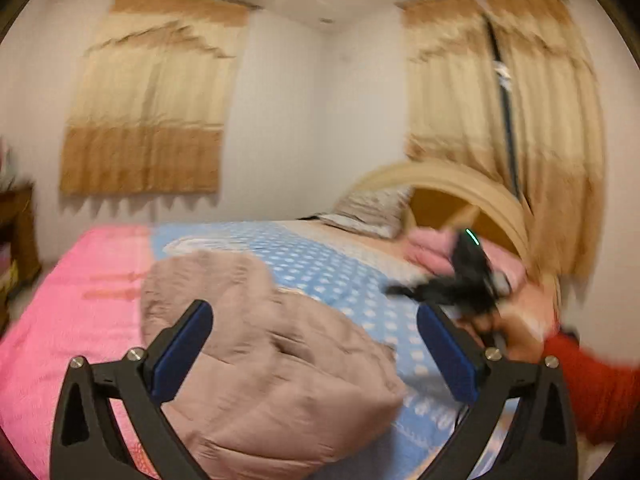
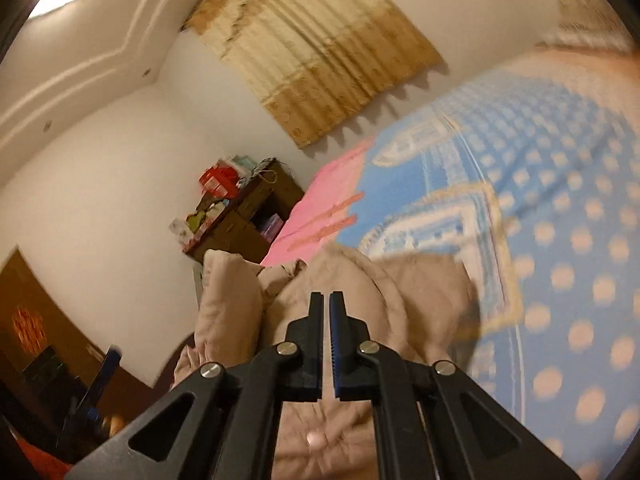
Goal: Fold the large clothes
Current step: 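Grasp the jacket fold with the right gripper and lift it over the bundle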
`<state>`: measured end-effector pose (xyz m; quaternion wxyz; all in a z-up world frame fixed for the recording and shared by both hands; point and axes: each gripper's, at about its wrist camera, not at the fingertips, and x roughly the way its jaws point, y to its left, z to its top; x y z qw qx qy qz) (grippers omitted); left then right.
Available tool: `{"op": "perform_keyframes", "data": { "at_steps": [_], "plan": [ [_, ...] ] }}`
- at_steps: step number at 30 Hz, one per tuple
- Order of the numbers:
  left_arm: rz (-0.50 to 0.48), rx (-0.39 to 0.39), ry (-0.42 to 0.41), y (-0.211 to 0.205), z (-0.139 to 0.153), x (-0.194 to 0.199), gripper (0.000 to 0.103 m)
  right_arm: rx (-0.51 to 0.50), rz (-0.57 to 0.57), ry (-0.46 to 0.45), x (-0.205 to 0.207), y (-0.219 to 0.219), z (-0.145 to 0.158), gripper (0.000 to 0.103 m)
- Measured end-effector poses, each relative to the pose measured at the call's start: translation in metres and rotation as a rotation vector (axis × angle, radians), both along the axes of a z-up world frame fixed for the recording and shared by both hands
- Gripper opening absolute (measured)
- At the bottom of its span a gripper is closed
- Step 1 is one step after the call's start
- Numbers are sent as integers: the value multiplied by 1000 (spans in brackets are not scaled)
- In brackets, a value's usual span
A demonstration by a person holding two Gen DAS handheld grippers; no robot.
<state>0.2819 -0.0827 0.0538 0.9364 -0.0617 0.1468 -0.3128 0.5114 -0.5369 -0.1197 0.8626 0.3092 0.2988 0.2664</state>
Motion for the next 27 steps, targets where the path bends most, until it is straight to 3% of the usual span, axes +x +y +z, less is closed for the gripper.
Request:
{"op": "perform_keyframes", "data": {
  "at_steps": [3,5,9,10,12,13,14,16,20,23,25,27],
  "plan": [
    [58,-79,-21,22,8,5,103,105,-22,92,-7,-11,-28,4],
    [146,-49,-16,26,13,20,103,139,-12,143,-14,-17,-49,5],
    [200,-1,52,10,9,66,103,309,-18,210,-34,-29,-89,7],
    [206,24,70,-3,5,78,103,338,-20,222,-37,-30,-95,12],
    [228,116,98,-36,-7,94,103,384,-43,254,-41,-30,-106,58],
    [242,160,106,-42,-11,98,103,429,-42,264,-42,-29,-111,103],
    [249,217,116,-59,-18,103,103,497,-40,248,-44,-30,-114,102],
    [259,309,124,-79,-25,111,103,534,-39,239,-44,-27,-115,102],
    [350,477,83,-108,-35,109,103,333,-11,248,-34,-8,-103,102],
    [424,649,42,-120,-44,112,103,302,-8,279,-22,3,-107,102],
    [472,791,65,-124,-66,127,103,254,-5,302,-6,15,-106,102],
    [473,808,155,-109,-83,141,88,222,5,278,11,28,-98,102]
  ]
}}
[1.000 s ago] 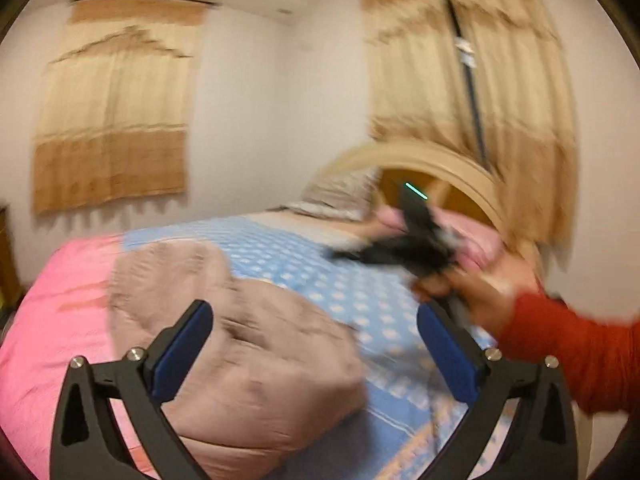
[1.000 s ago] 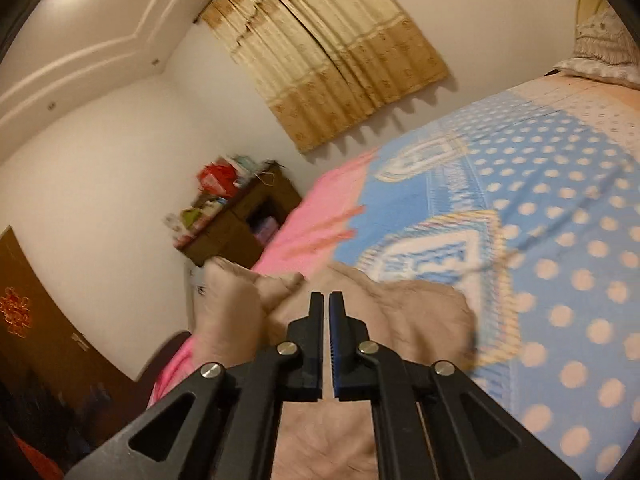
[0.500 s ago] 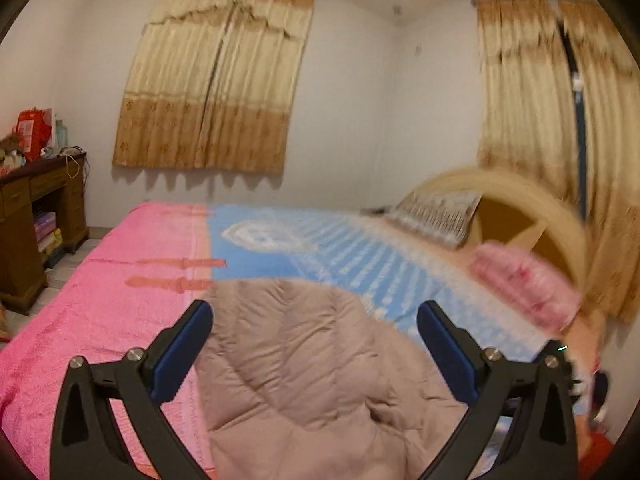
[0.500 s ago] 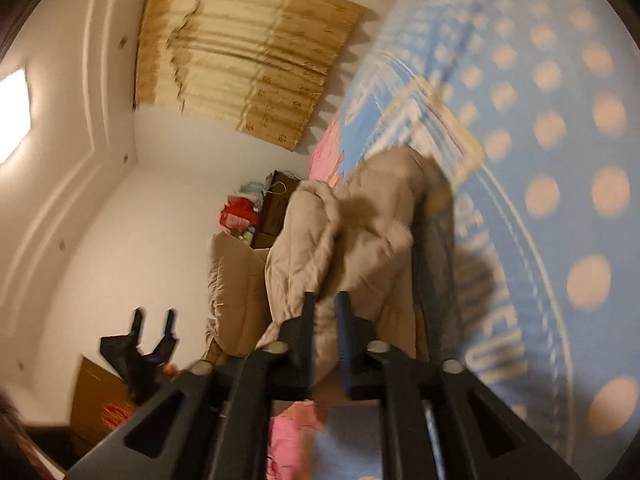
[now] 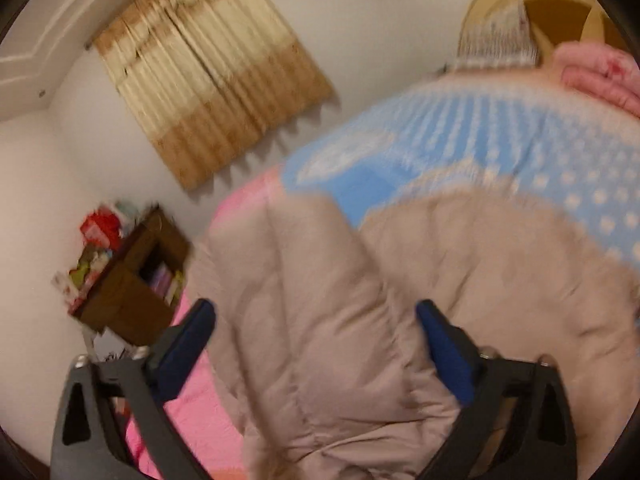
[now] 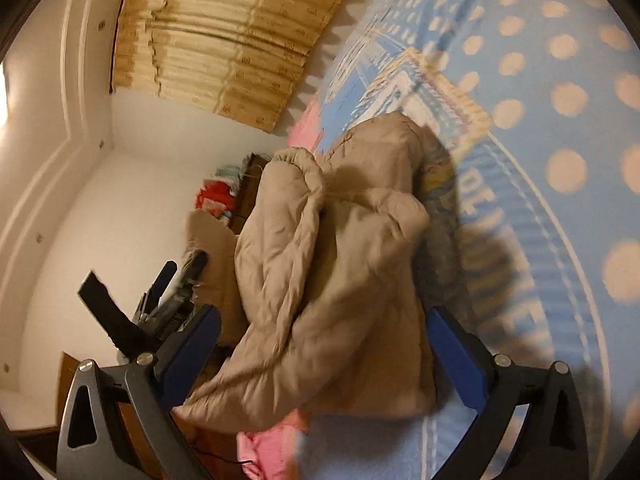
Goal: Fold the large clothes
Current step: 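Grasp the jacket fold with the right gripper and lift it over the bundle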
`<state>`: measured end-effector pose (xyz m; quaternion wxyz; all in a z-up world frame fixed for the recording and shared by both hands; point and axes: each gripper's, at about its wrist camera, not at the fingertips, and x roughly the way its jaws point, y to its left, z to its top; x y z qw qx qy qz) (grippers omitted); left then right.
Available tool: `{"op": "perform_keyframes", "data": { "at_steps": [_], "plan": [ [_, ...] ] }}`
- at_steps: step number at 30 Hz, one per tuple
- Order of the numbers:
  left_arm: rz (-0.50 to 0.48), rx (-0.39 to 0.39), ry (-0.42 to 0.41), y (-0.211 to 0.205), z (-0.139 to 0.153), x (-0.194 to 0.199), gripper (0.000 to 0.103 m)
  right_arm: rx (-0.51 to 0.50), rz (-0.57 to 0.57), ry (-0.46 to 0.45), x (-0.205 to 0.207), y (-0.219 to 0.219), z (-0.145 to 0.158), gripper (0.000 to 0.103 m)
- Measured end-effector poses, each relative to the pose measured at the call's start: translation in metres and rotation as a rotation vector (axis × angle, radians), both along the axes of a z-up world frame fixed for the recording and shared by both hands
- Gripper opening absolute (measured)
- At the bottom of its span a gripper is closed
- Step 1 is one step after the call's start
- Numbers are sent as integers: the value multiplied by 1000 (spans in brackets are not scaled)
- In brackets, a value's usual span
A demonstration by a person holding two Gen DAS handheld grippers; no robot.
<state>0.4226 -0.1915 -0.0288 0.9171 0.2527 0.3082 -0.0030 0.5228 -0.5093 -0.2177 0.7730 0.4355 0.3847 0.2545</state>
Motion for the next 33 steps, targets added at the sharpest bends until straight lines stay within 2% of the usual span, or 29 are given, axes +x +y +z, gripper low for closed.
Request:
{"op": "perform_keyframes", "data": {
  "at_steps": [1,2,4,6,7,9,11,12,13,16,18,20,21,23,24,26,28,30,31,32,33],
  "plan": [
    [15,-51,51,13,-8,6,83,-32,9,-34,9,9,8,102],
    [28,-85,64,22,-10,8,75,-57,21,-72,14,16,14,102],
    [106,-138,50,49,-14,11,65,-134,79,-126,32,45,27,102],
    [167,-237,9,76,-7,8,54,-258,159,-121,50,81,31,78],
    [179,-303,-1,88,-4,6,51,-303,195,-119,57,97,33,53],
    [168,-438,-34,109,6,-2,39,-351,244,-172,69,125,41,51],
    [102,-556,-92,122,15,-13,38,-347,252,-262,80,135,55,51],
    [27,-636,-137,131,22,-25,38,-373,240,-275,87,136,56,51],
    [-35,-682,-170,136,27,-35,38,-422,225,-263,99,137,52,51],
    [-183,-767,-239,153,32,-55,39,-581,295,-132,132,148,-3,51],
    [-261,-829,-256,172,32,-64,48,-587,313,-161,133,150,-21,50],
    [-310,-891,-298,192,33,-71,53,-601,311,-166,131,150,-26,50],
    [-316,-907,-320,201,35,-76,60,-613,316,-172,131,149,-28,50],
    [-267,-892,-384,215,37,-81,74,-615,326,-167,133,150,-31,50],
    [-219,-853,-421,223,39,-81,76,-610,328,-164,132,149,-30,50],
    [-112,-856,-419,238,33,-64,79,-610,334,-163,133,150,-31,50],
    [17,-849,-323,244,16,-34,83,-613,340,-164,133,149,-32,50],
    [231,-790,-229,249,-18,4,82,-611,338,-166,131,149,-31,50],
    [277,-814,-177,252,-33,18,81,-610,336,-167,132,150,-31,50],
    [304,-890,-85,254,-55,35,80,-610,335,-169,133,150,-31,50],
    [287,-992,-27,253,-71,44,76,-609,335,-170,132,150,-31,50]
  ]
}}
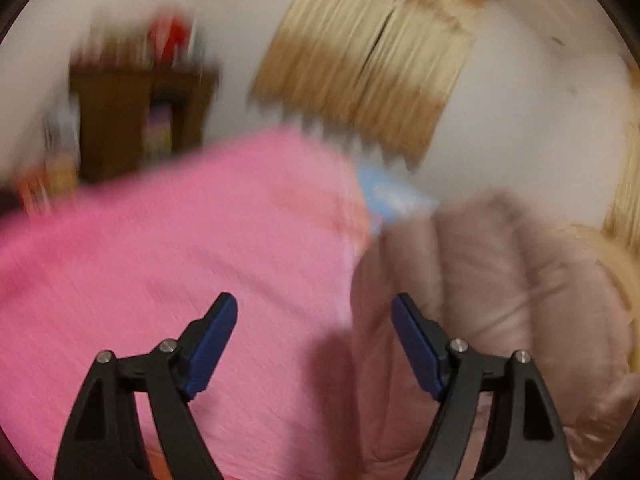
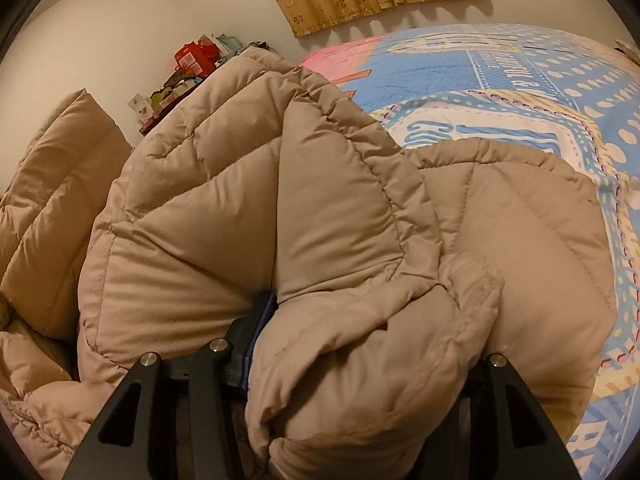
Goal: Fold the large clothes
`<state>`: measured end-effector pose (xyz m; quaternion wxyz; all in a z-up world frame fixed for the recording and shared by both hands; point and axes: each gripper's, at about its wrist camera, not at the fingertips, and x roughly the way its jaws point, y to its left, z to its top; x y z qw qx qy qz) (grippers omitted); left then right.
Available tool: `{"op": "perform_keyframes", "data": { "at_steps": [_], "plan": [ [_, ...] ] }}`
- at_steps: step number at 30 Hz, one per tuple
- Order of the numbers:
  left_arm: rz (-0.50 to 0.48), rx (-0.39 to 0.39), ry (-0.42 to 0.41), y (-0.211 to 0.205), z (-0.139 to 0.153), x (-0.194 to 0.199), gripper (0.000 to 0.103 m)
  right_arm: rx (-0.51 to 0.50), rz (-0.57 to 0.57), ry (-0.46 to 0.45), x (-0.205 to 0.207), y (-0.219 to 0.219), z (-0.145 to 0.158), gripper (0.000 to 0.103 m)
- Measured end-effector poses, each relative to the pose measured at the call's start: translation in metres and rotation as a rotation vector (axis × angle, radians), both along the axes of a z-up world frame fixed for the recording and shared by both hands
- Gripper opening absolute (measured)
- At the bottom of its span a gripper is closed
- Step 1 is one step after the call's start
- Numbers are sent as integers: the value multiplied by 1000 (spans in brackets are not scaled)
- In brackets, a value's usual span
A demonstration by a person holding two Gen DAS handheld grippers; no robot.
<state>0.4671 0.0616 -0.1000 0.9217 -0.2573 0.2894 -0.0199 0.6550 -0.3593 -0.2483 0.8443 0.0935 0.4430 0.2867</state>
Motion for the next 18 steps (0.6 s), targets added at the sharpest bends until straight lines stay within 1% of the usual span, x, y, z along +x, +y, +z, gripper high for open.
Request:
{"op": "perform_keyframes", "data": {
  "at_steps": [1,2,3,4,6,7,8,9,11,12,13,14,15,16,18],
  "plan": [
    [-36,-100,-7,-7,-10,4,74,3,3,-1,0,0,0,50],
    [-71,-154,-28,-20,-12,6,69,6,7,0,0,0,0,50],
    [-123,-149,-62,-39,-6,7,66,8,10,1,0,-1,-1,50],
    [-174,-120,-97,-57,3,7,66,13,13,3,1,-2,-2,50],
    [-317,-17,-165,-106,31,5,65,35,17,10,2,-6,-5,50],
    [-363,22,-183,-123,40,4,65,55,16,16,2,-10,-7,50],
    [-417,77,-199,-146,49,3,65,74,14,21,2,-13,-8,50],
    [-446,114,-209,-164,55,3,65,101,9,28,3,-17,-10,50],
    [-469,186,-204,-189,58,0,65,156,-5,45,3,-27,-14,50],
    [-469,247,-193,-200,57,-5,65,173,-10,50,2,-31,-16,50],
    [-447,345,-174,-215,54,-7,65,198,-21,54,2,-35,-17,49],
    [-423,455,-161,-229,51,-18,65,234,-45,59,-1,-43,-18,49],
    [-408,530,-155,-233,47,-20,65,259,-70,60,-3,-50,-19,49],
    [-406,617,-149,-247,41,-21,65,282,-96,63,-8,-58,-19,47],
    [-420,637,-127,-253,33,-17,66,334,-153,59,-27,-84,-18,46]
  ]
}}
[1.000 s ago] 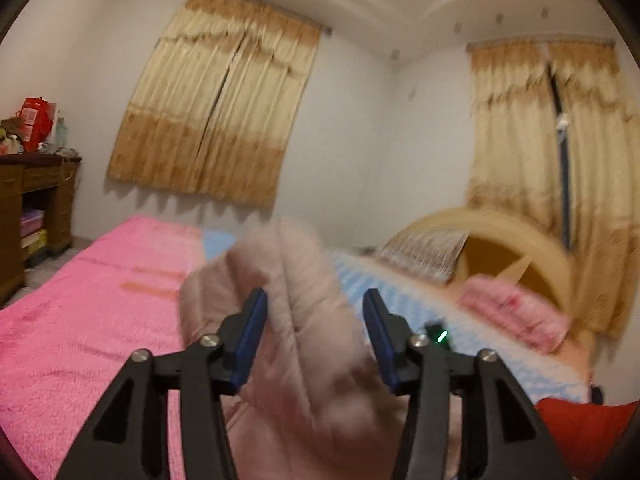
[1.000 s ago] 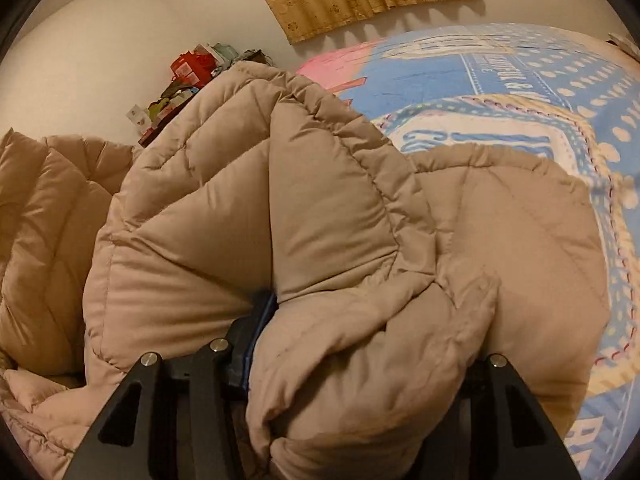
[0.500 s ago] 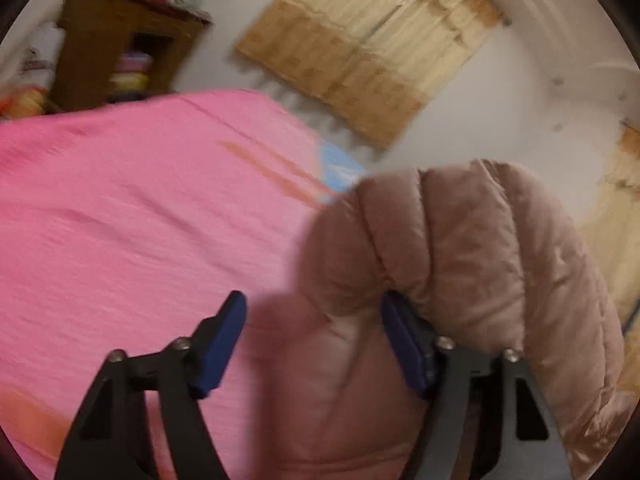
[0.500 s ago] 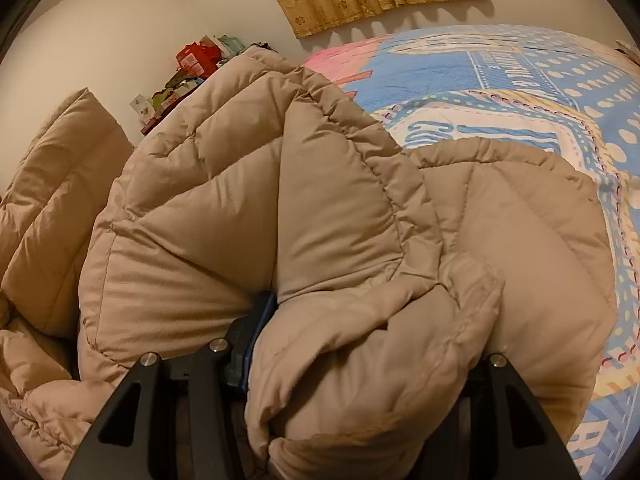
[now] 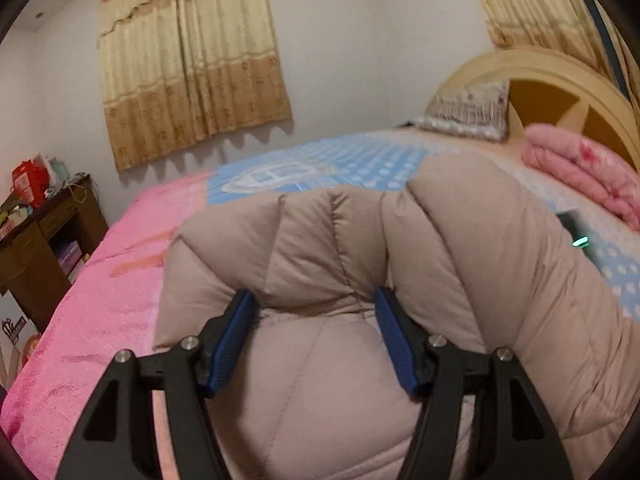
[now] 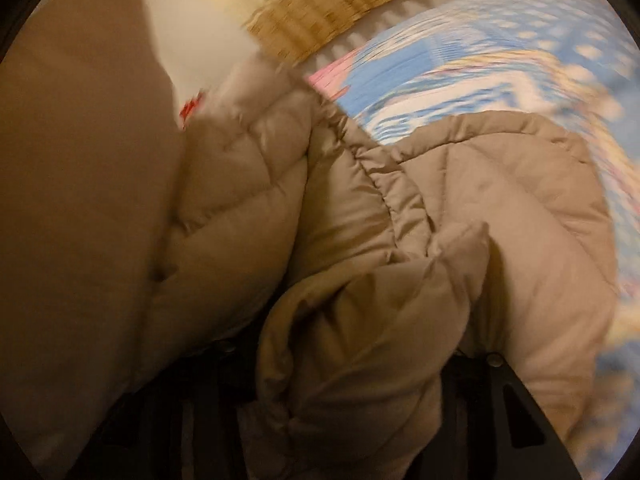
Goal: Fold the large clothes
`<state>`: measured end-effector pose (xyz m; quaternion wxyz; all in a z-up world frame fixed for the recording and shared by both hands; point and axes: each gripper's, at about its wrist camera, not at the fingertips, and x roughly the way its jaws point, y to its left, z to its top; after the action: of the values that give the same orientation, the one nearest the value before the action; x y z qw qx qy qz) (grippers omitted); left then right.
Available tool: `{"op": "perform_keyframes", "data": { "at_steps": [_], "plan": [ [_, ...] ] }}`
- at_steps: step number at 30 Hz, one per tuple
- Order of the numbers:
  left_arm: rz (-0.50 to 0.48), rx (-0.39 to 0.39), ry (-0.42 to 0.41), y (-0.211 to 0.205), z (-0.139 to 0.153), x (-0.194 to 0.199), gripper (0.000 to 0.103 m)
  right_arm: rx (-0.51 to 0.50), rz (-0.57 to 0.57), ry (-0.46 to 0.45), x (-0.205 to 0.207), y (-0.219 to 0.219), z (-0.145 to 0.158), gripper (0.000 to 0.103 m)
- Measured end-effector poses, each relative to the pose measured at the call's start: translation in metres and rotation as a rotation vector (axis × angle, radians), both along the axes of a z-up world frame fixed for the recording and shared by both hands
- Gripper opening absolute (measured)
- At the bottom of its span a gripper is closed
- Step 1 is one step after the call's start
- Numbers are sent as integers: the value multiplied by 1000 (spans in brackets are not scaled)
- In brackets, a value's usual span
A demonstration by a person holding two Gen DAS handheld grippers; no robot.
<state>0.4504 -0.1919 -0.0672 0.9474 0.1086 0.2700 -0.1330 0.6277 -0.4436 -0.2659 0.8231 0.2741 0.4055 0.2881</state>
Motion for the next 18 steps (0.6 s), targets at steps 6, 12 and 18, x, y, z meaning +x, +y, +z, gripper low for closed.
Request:
{"op": "perform_keyframes", "data": {
  "at_steps": [6,12,18],
  "plan": [
    [50,92,-33,-5,-5,-17,66,176,-243,-18,-82,-96,19,64],
    [67,110,-21,-17,-5,-38,66,54,-187,-182,-106,-73,101,81],
    [72,109,-18,-17,-4,-38,66,-156,-225,-87,-52,-23,105,81]
  ]
}}
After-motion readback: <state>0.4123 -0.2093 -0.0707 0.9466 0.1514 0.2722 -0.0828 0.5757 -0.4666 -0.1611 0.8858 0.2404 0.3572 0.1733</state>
